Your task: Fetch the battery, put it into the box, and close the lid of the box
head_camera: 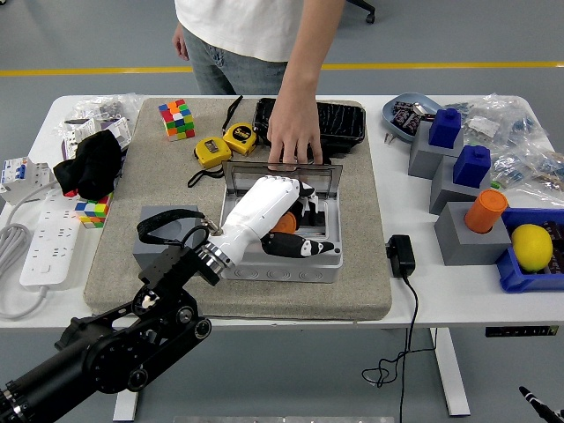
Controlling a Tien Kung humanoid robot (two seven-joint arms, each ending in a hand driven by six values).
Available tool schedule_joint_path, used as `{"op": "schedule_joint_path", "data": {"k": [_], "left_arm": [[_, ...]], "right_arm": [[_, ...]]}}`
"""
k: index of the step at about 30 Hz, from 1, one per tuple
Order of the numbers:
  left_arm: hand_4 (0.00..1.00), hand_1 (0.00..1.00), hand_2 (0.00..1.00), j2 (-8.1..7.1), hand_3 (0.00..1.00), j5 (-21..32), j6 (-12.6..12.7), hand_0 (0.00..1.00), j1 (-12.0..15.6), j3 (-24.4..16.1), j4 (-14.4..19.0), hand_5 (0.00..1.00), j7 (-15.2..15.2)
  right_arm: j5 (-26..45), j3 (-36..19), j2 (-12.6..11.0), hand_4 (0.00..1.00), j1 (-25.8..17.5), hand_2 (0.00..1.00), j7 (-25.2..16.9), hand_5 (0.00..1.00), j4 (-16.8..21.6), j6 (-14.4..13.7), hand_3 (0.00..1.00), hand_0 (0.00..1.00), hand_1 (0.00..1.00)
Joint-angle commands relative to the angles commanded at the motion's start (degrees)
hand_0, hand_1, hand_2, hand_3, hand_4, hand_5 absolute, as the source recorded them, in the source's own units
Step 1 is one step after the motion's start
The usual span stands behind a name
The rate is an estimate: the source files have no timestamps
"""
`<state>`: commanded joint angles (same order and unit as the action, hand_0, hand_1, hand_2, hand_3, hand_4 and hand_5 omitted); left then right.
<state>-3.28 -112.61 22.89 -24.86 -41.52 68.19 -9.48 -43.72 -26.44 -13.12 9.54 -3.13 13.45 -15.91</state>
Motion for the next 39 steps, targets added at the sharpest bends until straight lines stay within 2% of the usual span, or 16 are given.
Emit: {"op": "schedule_joint_path", "data": {"k": [6,7,12,13,18,19,24,25,30,31,34,36,37,39], "left_arm": [[0.998,0.291,0.220,0.04,0.325,-0.3,-0.2,0.402,0.0,-0.1,-0.2,0.303,0.1],[0.998,0.334,0.228,0.04,0.336,-0.3,-0.3,0.434,0.0,-0.1,-0.2,0.304,0.1],[0.998,0.334,0.228,0.06,0.336,-0.7,-0.7,0.434,-0.2,-0.2,-0.1,0.304,0.3],[0.998,0.467,0.359,0.08,0.396,-0.7,-0.8,0.523,-0.2,-0.2,-0.1,0.308,0.3],[0.998,0.467,0.359,0.09,0.396,-1.1,-1.4,0.523,-0.2,-0.2,0.0,0.308,0.5],[0.998,0.591,0.540,0.07,0.512,-1.1,-1.5,0.585,-0.2,-0.3,0.1,0.314,0.5],[0.998,0.591,0.540,0.04,0.512,-1.5,-1.8,0.585,-0.1,-0.4,0.2,0.314,0.5],[0.998,0.662,0.589,0.00,0.548,-1.5,-1.8,0.616,-0.1,-0.4,0.3,0.320,0.5],[0.998,0.662,0.589,-0.29,0.548,-1.8,-2.3,0.616,0.0,-0.5,1.7,0.320,0.9],[0.998,0.690,0.615,-0.41,0.564,-1.9,-2.8,0.645,0.1,-0.5,2.3,0.353,1.1],[0.998,0.690,0.615,-0.98,0.564,-1.8,-4.6,0.645,0.3,-0.2,4.5,0.353,1.8],[0.998,0.690,0.615,-1.52,0.564,-1.6,-6.8,0.645,0.6,-0.1,6.7,0.353,2.4],[0.998,0.690,0.614,-1.71,0.563,-1.4,-7.7,0.678,0.7,-0.1,7.6,0.382,2.6],[0.998,0.690,0.614,-2.35,0.563,-0.7,-10.8,0.678,0.9,-0.2,10.2,0.382,3.5]], "right_arm": [[0.0,0.0,0.0,0.998,0.0,0.718,0.0,0.988,0.0,0.0,0.758,0.793,0.724],[0.0,0.0,0.0,0.998,0.0,0.718,0.0,0.988,0.0,0.0,0.758,0.793,0.724],[0.1,0.0,-0.1,0.998,0.1,0.718,0.0,0.988,0.0,0.0,0.758,0.793,0.724],[0.1,0.0,-0.1,0.998,0.1,0.718,0.0,0.987,0.0,0.0,0.758,0.793,0.724],[0.0,-0.1,0.0,0.998,0.1,0.718,0.0,0.987,0.0,0.0,0.758,0.793,0.724],[0.0,-0.1,0.0,0.998,0.1,0.718,0.0,0.988,0.0,0.0,0.758,0.793,0.723],[-0.1,-0.2,0.0,0.998,0.1,0.718,0.0,0.988,0.0,0.0,0.758,0.793,0.723],[-0.1,-0.1,0.0,0.998,0.1,0.718,0.0,0.988,0.0,0.0,0.758,0.793,0.724],[-0.2,-0.3,0.0,0.998,0.1,0.718,0.0,0.988,0.0,0.0,0.758,0.793,0.724],[-0.1,-0.3,0.0,0.998,0.1,0.718,0.0,0.988,0.0,0.0,0.758,0.793,0.724],[-0.2,-0.4,0.0,0.998,0.1,0.718,0.0,0.988,0.0,0.0,0.758,0.793,0.724],[-0.3,-0.6,0.0,0.998,0.0,0.718,0.0,0.988,0.0,0.0,0.758,0.793,0.724],[-0.3,-0.6,0.0,0.998,0.0,0.718,0.0,0.988,0.0,-0.1,0.758,0.793,0.723],[-0.4,-0.8,0.0,0.998,-0.1,0.718,0.0,0.988,0.0,0.0,0.758,0.793,0.723]]}}
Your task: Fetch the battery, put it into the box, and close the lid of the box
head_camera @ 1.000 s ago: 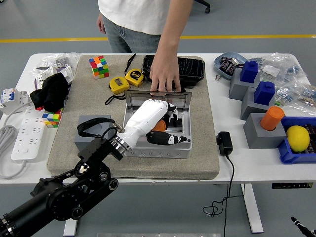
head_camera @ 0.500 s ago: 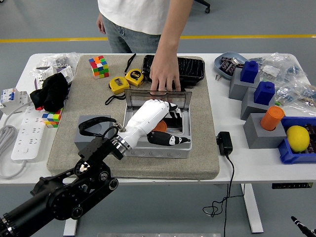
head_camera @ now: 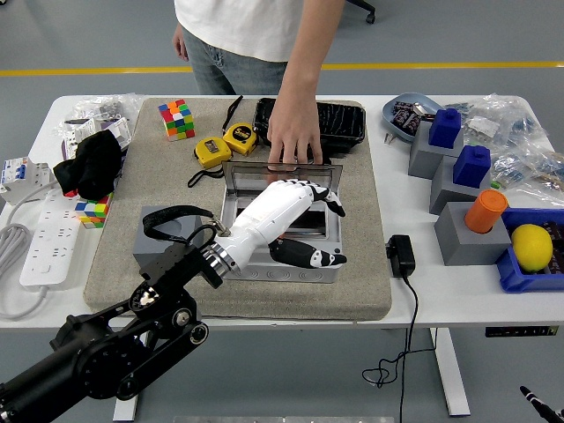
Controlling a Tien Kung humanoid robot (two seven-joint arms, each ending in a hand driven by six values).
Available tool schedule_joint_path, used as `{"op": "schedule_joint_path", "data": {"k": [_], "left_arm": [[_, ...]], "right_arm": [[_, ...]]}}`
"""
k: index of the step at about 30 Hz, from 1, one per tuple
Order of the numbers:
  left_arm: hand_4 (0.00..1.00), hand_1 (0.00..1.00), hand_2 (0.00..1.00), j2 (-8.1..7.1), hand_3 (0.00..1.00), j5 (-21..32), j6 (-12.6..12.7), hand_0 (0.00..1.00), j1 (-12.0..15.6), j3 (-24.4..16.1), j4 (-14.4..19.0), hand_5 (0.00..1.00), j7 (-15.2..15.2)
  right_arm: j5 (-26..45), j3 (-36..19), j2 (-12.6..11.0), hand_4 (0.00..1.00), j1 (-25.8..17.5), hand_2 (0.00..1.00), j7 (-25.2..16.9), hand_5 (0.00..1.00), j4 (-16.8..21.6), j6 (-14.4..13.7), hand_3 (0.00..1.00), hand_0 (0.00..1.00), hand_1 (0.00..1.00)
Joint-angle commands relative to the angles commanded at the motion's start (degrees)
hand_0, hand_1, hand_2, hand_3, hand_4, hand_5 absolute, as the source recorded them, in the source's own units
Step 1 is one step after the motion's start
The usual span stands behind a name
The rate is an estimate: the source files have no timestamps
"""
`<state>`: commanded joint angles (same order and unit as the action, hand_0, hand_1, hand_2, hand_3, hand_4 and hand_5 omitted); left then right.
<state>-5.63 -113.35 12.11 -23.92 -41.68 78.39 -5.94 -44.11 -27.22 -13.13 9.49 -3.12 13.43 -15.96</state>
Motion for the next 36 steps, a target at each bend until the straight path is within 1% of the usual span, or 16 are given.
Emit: {"op": "schedule_joint_path", "data": {"k": [3,4,7,9,10,12,15,16,17,21,22,24,27,28,33,36], "left_arm": [[0.998,0.690,0.614,-0.62,0.563,1.9,-4.6,0.678,0.3,-0.5,3.4,0.382,1.4],[0.998,0.678,0.623,-0.82,0.562,2.8,-6.0,0.652,0.4,-0.7,4.5,0.464,1.8],[0.998,0.678,0.623,-1.43,0.562,7.2,-11.4,0.652,0.8,-2.0,8.3,0.464,3.4],[0.998,0.678,0.623,-1.60,0.562,9.7,-13.9,0.652,0.9,-2.8,9.7,0.464,3.9],[0.998,0.685,0.638,-1.63,0.577,11.7,-15.6,0.666,1.1,-3.7,10.7,0.537,4.7],[0.998,0.685,0.638,-1.60,0.577,15.4,-19.1,0.666,1.5,-5.4,12.4,0.537,6.4],[0.998,0.685,0.638,-1.55,0.577,20.8,-24.0,0.666,2.0,-7.9,14.3,0.537,8.5],[0.998,0.706,0.674,-1.46,0.625,23.2,-26.0,0.658,2.3,-9.1,15.0,0.589,9.5],[0.998,0.706,0.674,-1.32,0.625,25.3,-27.7,0.658,2.6,-10.1,15.3,0.589,10.3],[0.998,0.706,0.674,-0.64,0.625,34.9,-32.9,0.658,3.5,-14.2,15.4,0.589,12.6],[0.998,0.732,0.705,-0.51,0.652,37.1,-33.6,0.683,3.6,-15.0,15.2,0.602,12.8],[0.998,0.732,0.705,-0.28,0.652,42.0,-35.0,0.683,3.9,-17.0,14.7,0.602,13.0],[0.998,0.732,0.705,-0.03,0.652,49.4,-35.7,0.683,4.4,-19.5,14.1,0.602,12.6],[0.998,0.781,0.752,0.06,0.699,52.0,-36.0,0.715,4.6,-20.3,13.9,0.624,12.5],[0.998,0.781,0.752,0.57,0.699,64.0,-37.0,0.715,5.3,-23.8,12.7,0.624,12.2],[0.998,0.806,0.782,0.90,0.722,71.4,-37.6,0.736,5.7,-25.9,11.7,0.638,12.1]], "right_arm": [[0.0,-0.1,0.0,0.998,-0.1,0.718,0.0,0.988,0.0,0.0,0.758,0.793,0.723],[0.0,-0.1,0.0,0.998,-0.1,0.718,0.0,0.988,0.0,0.0,0.758,0.793,0.723],[-0.1,-0.3,0.0,0.998,-0.1,0.718,0.0,0.988,0.0,0.0,0.758,0.793,0.723],[-0.1,-0.3,0.1,0.998,0.0,0.718,0.0,0.988,0.0,0.0,0.758,0.793,0.723],[-0.2,-0.4,0.1,0.998,-0.1,0.718,0.0,0.989,0.0,0.0,0.758,0.793,0.723],[-0.1,-0.4,0.1,0.998,-0.1,0.718,0.0,0.989,0.0,0.0,0.758,0.793,0.723],[-0.1,-0.4,0.1,0.998,-0.1,0.718,0.0,0.989,0.0,0.0,0.758,0.793,0.723],[-0.1,-0.4,0.1,0.998,-0.2,0.718,0.0,0.989,0.0,0.0,0.758,0.793,0.723],[-0.1,-0.4,0.2,0.998,-0.2,0.718,0.0,0.989,0.0,0.0,0.758,0.793,0.723],[-0.1,-0.4,0.2,0.998,-0.2,0.718,0.0,0.989,0.0,0.0,0.758,0.793,0.723],[-0.1,-0.4,0.2,0.998,-0.2,0.718,0.0,0.989,0.0,0.0,0.758,0.794,0.723],[0.0,-0.3,0.2,0.998,-0.3,0.718,0.0,0.989,0.0,0.0,0.758,0.794,0.723],[0.0,-0.2,0.2,0.998,-0.3,0.718,0.0,0.989,0.0,0.1,0.758,0.794,0.723],[0.0,-0.2,0.2,0.998,-0.3,0.718,0.0,0.992,0.0,0.1,0.757,0.793,0.723],[0.1,-0.1,0.3,0.998,-0.4,0.718,-0.1,0.992,0.0,0.1,0.757,0.793,0.723],[0.2,0.0,0.3,0.998,-0.5,0.718,-0.1,0.992,0.0,0.1,0.758,0.794,0.723]]}}
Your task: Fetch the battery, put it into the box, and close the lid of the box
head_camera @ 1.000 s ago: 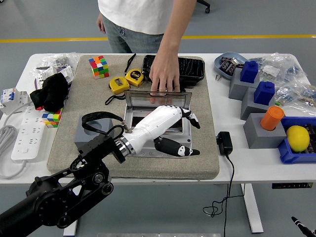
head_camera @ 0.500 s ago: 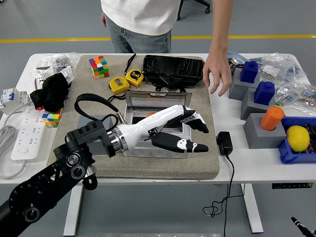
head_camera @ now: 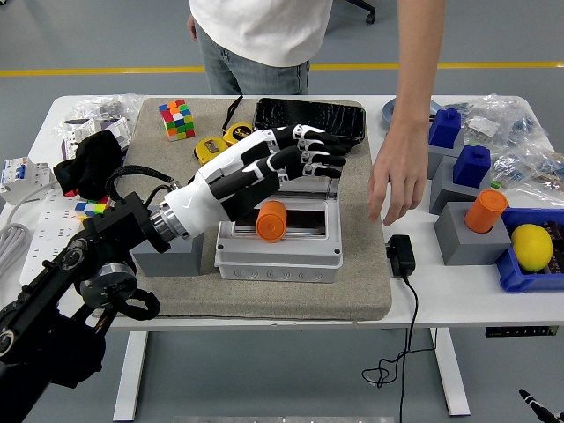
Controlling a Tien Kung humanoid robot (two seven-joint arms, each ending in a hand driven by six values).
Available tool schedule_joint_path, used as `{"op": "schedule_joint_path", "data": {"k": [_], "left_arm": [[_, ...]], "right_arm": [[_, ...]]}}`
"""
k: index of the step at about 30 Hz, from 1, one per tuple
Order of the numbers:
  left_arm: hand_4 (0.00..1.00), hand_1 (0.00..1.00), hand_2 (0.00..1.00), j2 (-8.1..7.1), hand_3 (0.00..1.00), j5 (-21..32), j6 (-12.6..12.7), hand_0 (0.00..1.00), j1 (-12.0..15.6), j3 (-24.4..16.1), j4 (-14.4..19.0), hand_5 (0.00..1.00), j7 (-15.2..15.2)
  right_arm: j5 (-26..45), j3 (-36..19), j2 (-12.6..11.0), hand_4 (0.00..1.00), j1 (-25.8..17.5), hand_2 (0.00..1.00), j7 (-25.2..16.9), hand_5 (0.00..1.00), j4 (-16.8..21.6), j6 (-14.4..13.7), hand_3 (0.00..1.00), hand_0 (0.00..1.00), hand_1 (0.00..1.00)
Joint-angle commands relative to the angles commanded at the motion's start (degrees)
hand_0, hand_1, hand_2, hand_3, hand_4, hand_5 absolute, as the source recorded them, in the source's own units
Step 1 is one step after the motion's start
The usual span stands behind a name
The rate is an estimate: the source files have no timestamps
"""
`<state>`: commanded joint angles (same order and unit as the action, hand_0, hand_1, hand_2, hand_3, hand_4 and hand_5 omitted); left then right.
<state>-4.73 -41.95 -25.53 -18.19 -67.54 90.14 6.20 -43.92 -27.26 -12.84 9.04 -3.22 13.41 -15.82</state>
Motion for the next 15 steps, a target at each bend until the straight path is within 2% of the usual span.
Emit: {"op": "schedule_joint_path", "data": {"k": [3,4,9,10,15], "left_arm": [[0.998,0.806,0.782,0.28,0.722,6.8,1.2,0.736,0.3,-1.5,-0.9,0.638,-0.8],[0.998,0.870,0.835,0.39,0.792,9.0,1.7,0.811,0.4,-2.0,-1.2,0.663,-1.1],[0.998,0.870,0.835,1.02,0.792,21.1,5.6,0.811,0.7,-4.9,-2.9,0.663,-3.1],[0.998,0.945,0.917,1.08,0.884,22.5,6.5,0.883,0.7,-5.4,-3.2,0.695,-3.4],[0.998,0.945,0.917,1.04,0.884,24.0,11.6,0.883,0.4,-7.2,-5.1,0.695,-5.2]], "right_arm": [[0.0,0.0,0.0,0.998,0.0,0.718,0.0,0.992,0.0,0.0,0.758,0.794,0.723],[0.0,0.0,0.0,0.998,0.0,0.718,0.0,0.992,0.0,0.1,0.758,0.793,0.723],[0.1,0.0,0.1,0.998,0.0,0.718,-0.1,0.992,0.0,0.1,0.758,0.793,0.723],[0.1,0.0,0.1,0.998,0.0,0.718,-0.1,0.992,0.0,0.1,0.758,0.794,0.723],[0.1,-0.1,0.1,0.998,0.0,0.718,-0.1,0.992,-0.1,0.1,0.758,0.794,0.723]]}}
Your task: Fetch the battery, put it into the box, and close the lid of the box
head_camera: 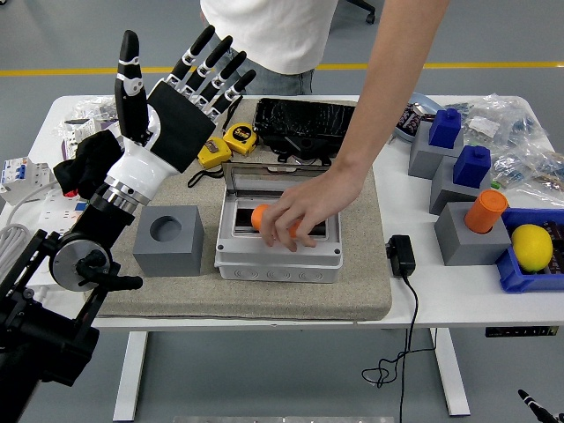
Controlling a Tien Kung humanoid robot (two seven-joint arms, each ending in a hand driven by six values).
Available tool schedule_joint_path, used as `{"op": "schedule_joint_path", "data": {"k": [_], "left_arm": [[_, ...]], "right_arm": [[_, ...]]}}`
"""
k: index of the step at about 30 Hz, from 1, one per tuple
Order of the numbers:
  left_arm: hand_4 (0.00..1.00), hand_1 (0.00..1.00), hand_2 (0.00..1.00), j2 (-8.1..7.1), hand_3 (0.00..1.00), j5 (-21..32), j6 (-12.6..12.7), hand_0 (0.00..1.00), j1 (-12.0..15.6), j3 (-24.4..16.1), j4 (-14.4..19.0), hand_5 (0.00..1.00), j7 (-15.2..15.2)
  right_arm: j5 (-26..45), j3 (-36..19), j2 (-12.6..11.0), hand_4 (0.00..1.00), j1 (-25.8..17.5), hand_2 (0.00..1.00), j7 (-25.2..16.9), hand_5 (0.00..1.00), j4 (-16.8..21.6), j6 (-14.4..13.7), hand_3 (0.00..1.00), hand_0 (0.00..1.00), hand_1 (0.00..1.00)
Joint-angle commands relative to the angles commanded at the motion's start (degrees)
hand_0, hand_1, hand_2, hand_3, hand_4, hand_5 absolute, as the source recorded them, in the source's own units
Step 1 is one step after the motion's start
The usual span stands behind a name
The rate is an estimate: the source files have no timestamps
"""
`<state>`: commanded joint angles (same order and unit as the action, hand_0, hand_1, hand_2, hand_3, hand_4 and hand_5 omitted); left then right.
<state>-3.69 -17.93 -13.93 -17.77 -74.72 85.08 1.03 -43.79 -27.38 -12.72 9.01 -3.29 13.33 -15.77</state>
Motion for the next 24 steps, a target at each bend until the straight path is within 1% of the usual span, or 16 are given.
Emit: {"op": "schedule_joint_path", "data": {"k": [1,2,5,6,7,13,14,17,19,20,24], "left_arm": [[0.998,0.945,0.917,-0.02,0.884,-0.3,0.8,0.883,-0.1,-0.3,-0.4,0.695,-0.2],[0.998,0.970,0.941,-0.05,0.911,-1.0,1.9,0.904,-0.2,-0.6,-1.1,0.707,-0.5],[0.998,0.970,0.941,-0.12,0.911,-4.2,4.5,0.904,-0.5,-1.6,-2.7,0.707,-0.8],[0.998,0.970,0.941,-0.14,0.911,-6.4,5.5,0.904,-0.6,-1.9,-3.0,0.707,-0.8],[0.998,0.960,0.911,-0.21,0.908,-9.0,6.7,0.905,-0.6,-2.0,-3.1,0.813,-0.7],[0.998,0.960,0.911,-0.61,0.908,-23.5,14.1,0.905,-1.6,-1.4,-4.6,0.813,-1.0],[0.998,0.960,0.914,-0.70,0.914,-25.7,15.2,0.927,-1.8,-1.1,-5.0,0.895,-1.2],[0.998,0.960,0.914,-0.95,0.914,-33.2,18.1,0.927,-2.2,-0.4,-5.5,0.895,-1.6],[0.998,0.960,0.914,-1.04,0.914,-37.9,19.1,0.927,-2.3,0.0,-5.3,0.895,-1.5],[0.998,0.998,0.939,-1.07,0.907,-40.5,19.9,0.998,-2.3,0.2,-4.9,0.979,-1.3],[0.998,0.998,0.939,-1.50,0.907,-49.5,20.8,0.998,-2.3,1.4,-3.4,0.979,0.1]], "right_arm": [[0.0,0.0,0.0,0.998,0.0,0.718,0.0,0.992,0.0,0.0,0.758,0.794,0.723],[0.0,-0.1,0.0,0.998,0.1,0.717,0.0,0.992,0.0,0.0,0.758,0.794,0.723],[0.0,-0.2,-0.1,0.998,0.1,0.717,-0.1,0.992,0.0,0.0,0.758,0.794,0.723],[0.0,-0.3,-0.1,0.998,0.1,0.717,-0.1,0.992,0.0,0.0,0.758,0.794,0.723],[0.0,-0.3,-0.1,0.998,0.1,0.718,-0.1,0.992,0.0,0.0,0.758,0.794,0.723],[-0.2,-0.4,0.1,0.998,0.1,0.718,0.1,0.992,0.0,0.0,0.758,0.794,0.723],[-0.2,-0.5,0.1,0.998,0.1,0.718,0.1,0.992,0.0,0.0,0.757,0.794,0.723],[-0.4,-0.7,0.1,0.998,0.1,0.718,0.1,0.992,0.0,0.0,0.757,0.794,0.723],[-0.3,-0.7,0.1,0.998,0.2,0.718,0.1,0.992,0.0,0.0,0.757,0.794,0.723],[-0.3,-0.7,0.1,0.998,0.2,0.717,0.1,0.993,0.0,0.0,0.758,0.794,0.723],[-0.3,-0.7,0.0,0.998,0.1,0.717,0.1,0.993,-0.1,0.0,0.758,0.794,0.723]]}}
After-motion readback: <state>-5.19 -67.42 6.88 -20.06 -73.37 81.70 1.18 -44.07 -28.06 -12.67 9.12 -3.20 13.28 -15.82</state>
